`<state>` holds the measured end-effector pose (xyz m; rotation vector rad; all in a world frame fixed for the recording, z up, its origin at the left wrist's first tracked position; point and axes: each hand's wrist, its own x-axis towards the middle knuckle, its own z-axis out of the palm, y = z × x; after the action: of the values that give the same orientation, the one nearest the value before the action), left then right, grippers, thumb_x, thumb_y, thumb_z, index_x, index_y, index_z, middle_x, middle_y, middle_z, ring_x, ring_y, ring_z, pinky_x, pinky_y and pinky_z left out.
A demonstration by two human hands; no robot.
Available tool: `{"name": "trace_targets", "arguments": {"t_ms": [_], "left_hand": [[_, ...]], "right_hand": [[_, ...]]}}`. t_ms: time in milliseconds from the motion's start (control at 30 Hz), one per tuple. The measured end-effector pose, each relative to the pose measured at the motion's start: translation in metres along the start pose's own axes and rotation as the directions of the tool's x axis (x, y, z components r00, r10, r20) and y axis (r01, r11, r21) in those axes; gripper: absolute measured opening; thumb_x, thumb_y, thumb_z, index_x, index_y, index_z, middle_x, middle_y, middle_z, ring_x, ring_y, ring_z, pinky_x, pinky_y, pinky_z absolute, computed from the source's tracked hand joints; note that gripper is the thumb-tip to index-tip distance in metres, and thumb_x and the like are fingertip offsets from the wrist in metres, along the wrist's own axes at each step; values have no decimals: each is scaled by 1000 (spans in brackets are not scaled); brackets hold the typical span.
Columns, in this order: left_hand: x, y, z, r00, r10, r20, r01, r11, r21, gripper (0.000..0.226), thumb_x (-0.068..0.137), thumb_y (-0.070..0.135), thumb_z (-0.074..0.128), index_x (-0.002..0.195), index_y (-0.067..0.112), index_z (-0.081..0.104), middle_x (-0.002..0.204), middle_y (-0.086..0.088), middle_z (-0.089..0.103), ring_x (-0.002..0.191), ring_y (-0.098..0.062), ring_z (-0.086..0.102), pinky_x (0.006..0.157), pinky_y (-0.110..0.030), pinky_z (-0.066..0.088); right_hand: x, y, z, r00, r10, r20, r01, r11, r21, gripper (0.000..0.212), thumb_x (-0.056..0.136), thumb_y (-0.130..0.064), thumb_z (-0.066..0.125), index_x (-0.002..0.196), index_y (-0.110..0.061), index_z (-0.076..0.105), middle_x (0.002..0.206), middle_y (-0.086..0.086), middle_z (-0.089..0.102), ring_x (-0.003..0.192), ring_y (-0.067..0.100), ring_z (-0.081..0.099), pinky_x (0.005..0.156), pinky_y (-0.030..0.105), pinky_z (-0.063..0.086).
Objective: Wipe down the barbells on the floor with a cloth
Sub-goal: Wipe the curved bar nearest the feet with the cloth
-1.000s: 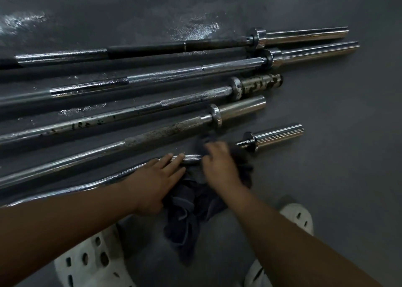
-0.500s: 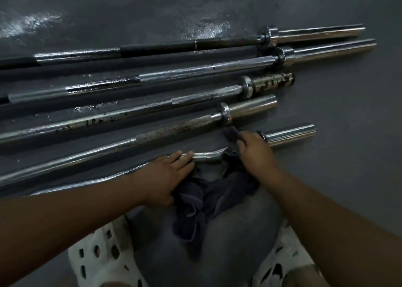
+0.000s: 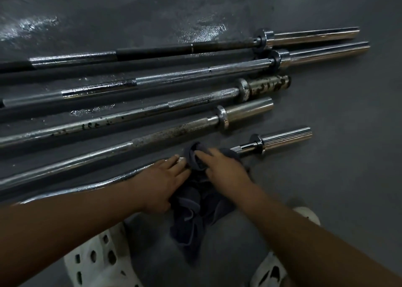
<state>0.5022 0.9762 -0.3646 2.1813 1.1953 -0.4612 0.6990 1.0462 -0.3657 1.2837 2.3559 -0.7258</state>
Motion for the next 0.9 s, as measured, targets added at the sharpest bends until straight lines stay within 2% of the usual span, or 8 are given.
{"name": "trace_targets", "arguments": {"t_ms": [100, 233, 333, 433, 533, 600, 733, 900], "left_hand": [[0, -4, 1, 1000, 10, -6, -10, 1000, -25, 101, 80, 38, 59, 158, 15, -1, 164, -11, -16, 152, -30, -3, 124, -37, 9], [-1, 1, 1, 1000, -2, 0, 2, 1000, -14, 100, 80, 37, 58, 158, 18, -2, 162, -11, -22, 152, -30, -7, 123, -39, 8], [-1, -1, 1, 1000, 0, 14, 0, 1000, -13, 100, 80, 36, 58, 158, 18, -2, 162, -11, -22, 152, -30, -7, 124, -39, 9], [0, -2, 0, 1000, 5, 6, -5, 1000, -12, 100, 80, 37, 59, 158, 19, -1, 163, -11, -21, 152, -30, -5, 124, -38, 10], [-1, 1, -1, 1000, -3, 3, 3, 1000, -3, 98, 81, 38, 58, 158, 19, 1, 163, -12, -21, 152, -30, -5, 124, -37, 8], [-2, 2, -1, 1000, -2, -1, 2, 1000, -3, 97, 81, 38, 58, 158, 20, 1, 162, -12, -22, 152, -30, -5, 123, -37, 9], [-2, 2, -4, 1000, 0, 14, 1, 1000, -9, 96, 81, 40, 56, 158, 20, 2, 164, -13, -16, 152, -32, -3, 124, -38, 10], [-2, 1, -2, 1000, 2, 0, -2, 1000, 0, 93, 82, 40, 57, 158, 21, 7, 163, -13, -20, 152, -32, -3, 123, -37, 11]], "right_hand": [[-8, 54, -11, 988, 145, -59, -144, 989, 18, 63, 87, -14, 50, 141, -43, 37, 151, -7, 36, 120, 32, 57, 92, 44, 51], [-27, 32, 16, 810, 496, -312, -335, 829, 448, 63, 87, 5, 49, 143, -24, 47, 164, -2, 19, 132, 22, 43, 101, 23, 40], [-15, -17, 29, 720, 633, -284, -227, 602, 765, 44, 83, 11, 48, 117, -13, 63, 145, 7, 45, 128, 19, 45, 101, 4, 24], [-11, -14, 25, 594, 784, -178, -155, 329, 932, 32, 79, 6, 56, 91, -24, 58, 104, 6, 62, 97, 22, 58, 90, 28, 45], [2, 12, 14, 390, 913, 119, -36, -114, 993, 35, 79, -2, 60, 105, -24, 55, 106, 12, 67, 93, 26, 65, 88, 40, 54], [10, -4, 19, 464, 885, 50, -101, -3, 995, 36, 75, -17, 59, 103, -38, 50, 110, 12, 67, 97, 28, 67, 92, 49, 55], [-17, -43, 21, 841, 540, 7, -206, 308, 929, 25, 88, -13, 55, 102, -33, 56, 100, 0, 68, 93, 21, 67, 82, 42, 58], [5, 11, 28, 512, 853, -98, -258, 261, 930, 28, 75, -35, 50, 100, -45, 60, 104, 1, 62, 95, 26, 65, 90, 50, 55]]}}
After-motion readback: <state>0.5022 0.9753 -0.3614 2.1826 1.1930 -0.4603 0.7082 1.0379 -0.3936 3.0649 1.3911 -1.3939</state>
